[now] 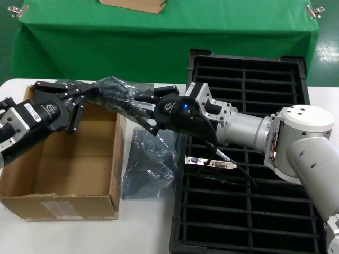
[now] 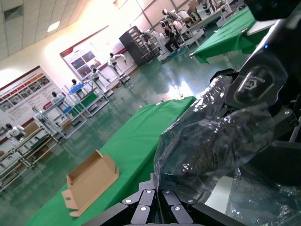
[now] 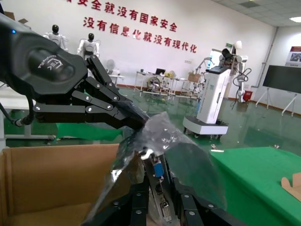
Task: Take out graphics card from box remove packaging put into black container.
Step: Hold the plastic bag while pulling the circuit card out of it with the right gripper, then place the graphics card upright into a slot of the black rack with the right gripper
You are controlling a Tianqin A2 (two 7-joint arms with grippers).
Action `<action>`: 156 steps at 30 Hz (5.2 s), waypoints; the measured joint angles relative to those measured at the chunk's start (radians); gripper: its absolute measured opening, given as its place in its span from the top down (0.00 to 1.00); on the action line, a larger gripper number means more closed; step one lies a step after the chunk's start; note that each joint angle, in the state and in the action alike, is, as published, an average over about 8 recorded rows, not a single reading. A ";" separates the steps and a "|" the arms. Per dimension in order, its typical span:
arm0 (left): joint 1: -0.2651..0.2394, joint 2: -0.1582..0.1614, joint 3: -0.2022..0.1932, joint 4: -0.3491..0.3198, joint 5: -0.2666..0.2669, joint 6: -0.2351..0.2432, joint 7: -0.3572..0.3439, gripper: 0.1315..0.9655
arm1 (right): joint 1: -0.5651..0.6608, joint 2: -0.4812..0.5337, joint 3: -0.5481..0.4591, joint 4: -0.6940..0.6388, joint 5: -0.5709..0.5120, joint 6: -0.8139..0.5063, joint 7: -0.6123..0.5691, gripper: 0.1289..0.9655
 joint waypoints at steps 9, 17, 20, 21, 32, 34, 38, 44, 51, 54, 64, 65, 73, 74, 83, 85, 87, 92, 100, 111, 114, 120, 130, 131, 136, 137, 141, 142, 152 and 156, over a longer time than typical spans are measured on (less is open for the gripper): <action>-0.029 0.014 -0.004 0.051 0.010 -0.015 0.042 0.99 | -0.013 0.009 -0.009 0.051 -0.023 0.022 0.047 0.89; -0.065 0.034 -0.014 0.112 0.005 -0.007 0.120 0.99 | -0.005 0.030 -0.031 0.101 -0.056 0.047 0.111 0.91; -0.074 0.042 -0.018 0.133 0.000 0.001 0.153 0.99 | 0.011 0.036 -0.031 0.099 -0.060 0.051 0.119 0.92; -0.077 0.044 -0.019 0.139 -0.001 0.003 0.163 0.99 | 0.018 0.037 -0.031 0.095 -0.061 0.052 0.120 0.92; -0.100 0.065 -0.081 0.175 -0.042 0.008 0.271 0.99 | 0.033 0.076 -0.087 0.229 -0.126 0.061 0.274 0.92; -0.105 0.071 -0.101 0.186 -0.055 0.012 0.304 0.99 | 0.014 0.097 -0.110 0.313 -0.161 0.067 0.356 0.92; -0.123 0.085 -0.137 0.230 -0.081 0.025 0.376 0.99 | -0.036 0.135 -0.116 0.502 -0.281 0.045 0.544 0.92; -0.141 0.106 -0.177 0.296 -0.114 0.049 0.457 0.99 | -0.099 0.151 -0.029 0.757 -0.547 -0.105 0.826 0.92; -0.142 0.129 -0.210 0.319 -0.147 0.063 0.489 0.99 | -0.076 0.136 0.057 0.923 -0.830 -0.357 1.140 0.92; -0.140 0.140 -0.225 0.321 -0.160 0.061 0.488 0.99 | -0.018 0.145 0.043 0.930 -0.893 -0.458 1.263 0.92; -0.127 0.187 -0.276 0.303 -0.206 0.033 0.455 0.99 | 0.309 0.242 -0.244 0.710 -0.815 -0.613 1.489 0.92; -0.124 0.192 -0.280 0.298 -0.210 0.031 0.449 0.99 | 0.345 0.245 -0.283 0.672 -0.798 -0.617 1.485 0.92; -0.076 0.208 -0.297 0.240 -0.239 0.023 0.366 0.99 | 0.568 0.212 -0.602 0.347 -0.679 -0.628 1.337 0.92; -0.069 0.207 -0.297 0.232 -0.242 0.023 0.353 0.99 | 0.588 0.202 -0.639 0.305 -0.662 -0.629 1.311 0.92; -0.012 0.192 -0.294 0.176 -0.258 0.032 0.252 0.99 | 0.686 0.071 -0.761 -0.068 -0.616 -0.606 1.065 0.92; -0.004 0.190 -0.294 0.170 -0.260 0.034 0.239 0.99 | 0.691 0.045 -0.754 -0.124 -0.622 -0.588 1.023 0.92; 0.000 0.190 -0.295 0.169 -0.261 0.037 0.231 0.99 | 0.691 0.026 -0.749 -0.160 -0.626 -0.564 0.991 0.92; 0.002 0.190 -0.298 0.178 -0.263 0.043 0.226 0.99 | 0.679 0.005 -0.761 -0.181 -0.621 -0.510 0.952 0.92; -0.001 0.188 -0.305 0.202 -0.268 0.058 0.228 0.99 | 0.660 -0.003 -0.858 -0.145 -0.571 -0.469 0.932 0.92; -0.006 0.181 -0.314 0.237 -0.277 0.090 0.241 0.99 | 0.641 -0.004 -0.941 -0.095 -0.521 -0.492 0.923 0.92; -0.006 0.180 -0.317 0.237 -0.279 0.095 0.246 0.99 | 0.638 -0.004 -0.945 -0.086 -0.517 -0.500 0.924 0.92; 0.000 0.177 -0.322 0.222 -0.279 0.099 0.250 0.99 | 0.636 -0.004 -0.948 -0.073 -0.518 -0.516 0.927 0.92; 0.018 0.169 -0.328 0.185 -0.274 0.083 0.238 0.99 | 0.631 -0.004 -0.949 -0.063 -0.555 -0.514 0.918 0.92; 0.020 0.169 -0.328 0.182 -0.273 0.081 0.235 0.99 | 0.630 -0.004 -0.949 -0.062 -0.563 -0.508 0.915 0.92; 0.026 0.169 -0.329 0.174 -0.271 0.071 0.226 0.99 | 0.627 -0.004 -0.949 -0.051 -0.611 -0.468 0.896 0.92; 0.027 0.169 -0.329 0.174 -0.271 0.070 0.225 0.99 | 0.626 -0.004 -0.949 -0.048 -0.619 -0.460 0.892 0.92; 0.030 0.169 -0.331 0.176 -0.270 0.065 0.222 0.99 | 0.619 -0.004 -0.949 -0.032 -0.643 -0.437 0.876 0.92; 0.030 0.170 -0.331 0.177 -0.270 0.064 0.221 0.99 | 0.616 -0.004 -0.949 -0.028 -0.646 -0.432 0.872 0.92; 0.031 0.172 -0.335 0.196 -0.269 0.061 0.226 0.99 | 0.589 -0.004 -0.949 0.008 -0.653 -0.403 0.837 0.92; 0.030 0.173 -0.336 0.204 -0.269 0.062 0.228 0.99 | 0.582 -0.004 -0.949 0.018 -0.651 -0.393 0.827 0.92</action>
